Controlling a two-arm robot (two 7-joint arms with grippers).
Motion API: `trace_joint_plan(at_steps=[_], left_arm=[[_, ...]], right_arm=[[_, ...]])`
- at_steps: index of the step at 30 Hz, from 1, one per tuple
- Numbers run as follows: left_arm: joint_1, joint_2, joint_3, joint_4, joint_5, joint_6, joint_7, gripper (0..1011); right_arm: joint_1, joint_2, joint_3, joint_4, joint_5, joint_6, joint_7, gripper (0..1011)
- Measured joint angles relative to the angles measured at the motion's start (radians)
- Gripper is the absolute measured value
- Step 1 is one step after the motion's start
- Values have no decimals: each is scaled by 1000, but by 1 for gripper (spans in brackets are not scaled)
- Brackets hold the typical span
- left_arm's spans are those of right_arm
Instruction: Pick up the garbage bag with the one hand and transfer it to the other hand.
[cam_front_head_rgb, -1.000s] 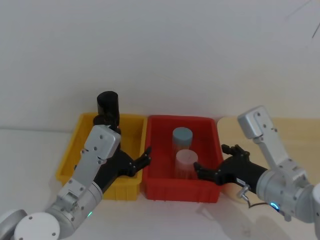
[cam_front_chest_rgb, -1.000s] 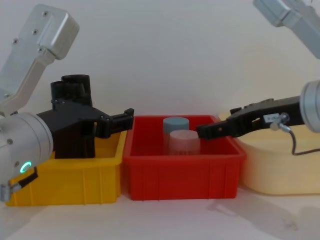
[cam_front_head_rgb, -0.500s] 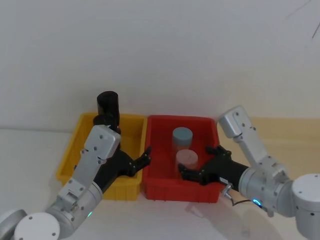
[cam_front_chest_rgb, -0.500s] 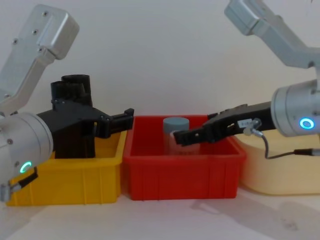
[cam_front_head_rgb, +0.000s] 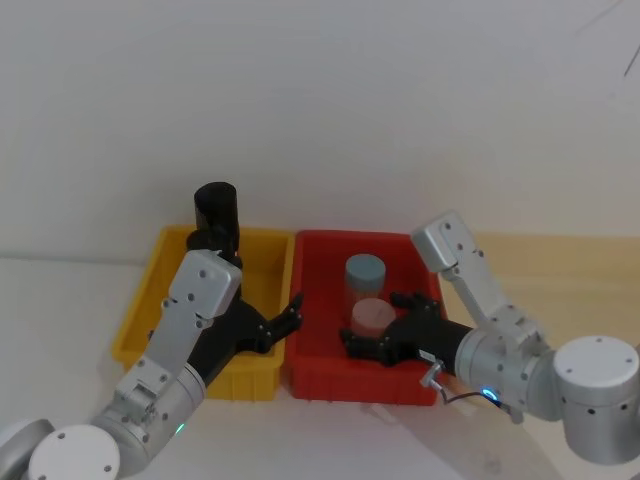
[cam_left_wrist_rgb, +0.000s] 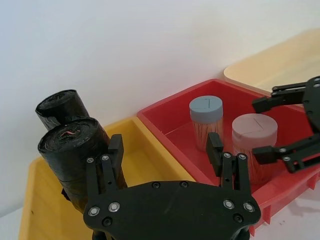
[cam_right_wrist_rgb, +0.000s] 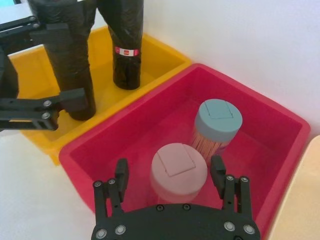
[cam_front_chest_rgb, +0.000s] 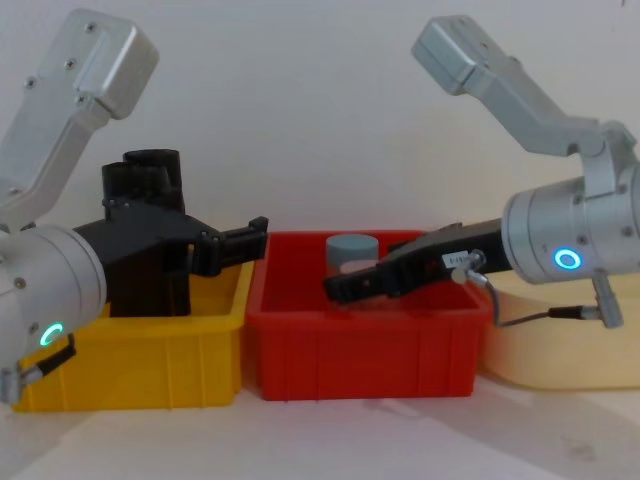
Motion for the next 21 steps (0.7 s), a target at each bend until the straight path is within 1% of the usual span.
trace_joint_plan(at_steps=[8,10,14,15,16,20,21], left_arm=[[0,0,0,0,0,0,0,1001],[0,0,0,0,0,0,0,1001],[0,0,0,0,0,0,0,1001],[0,0,0,0,0,0,0,1001],[0,0,0,0,0,0,0,1001],[0,0,0,0,0,0,0,1002],[0,0,0,0,0,0,0,1001]], right_arm=[[28,-23,-1,61,-4,-21,6,1001],[33,-28,-1,74,-5,-25,8,978],[41,-34,0,89,-7,-30,9,898],[43,-36,0,94,-7,-32,10,849],[43,-36,0,94,-7,-32,10,849],[48,-40,0,106,-8,-36,11,721],[49,-41,0,108,-8,-37,11,709]])
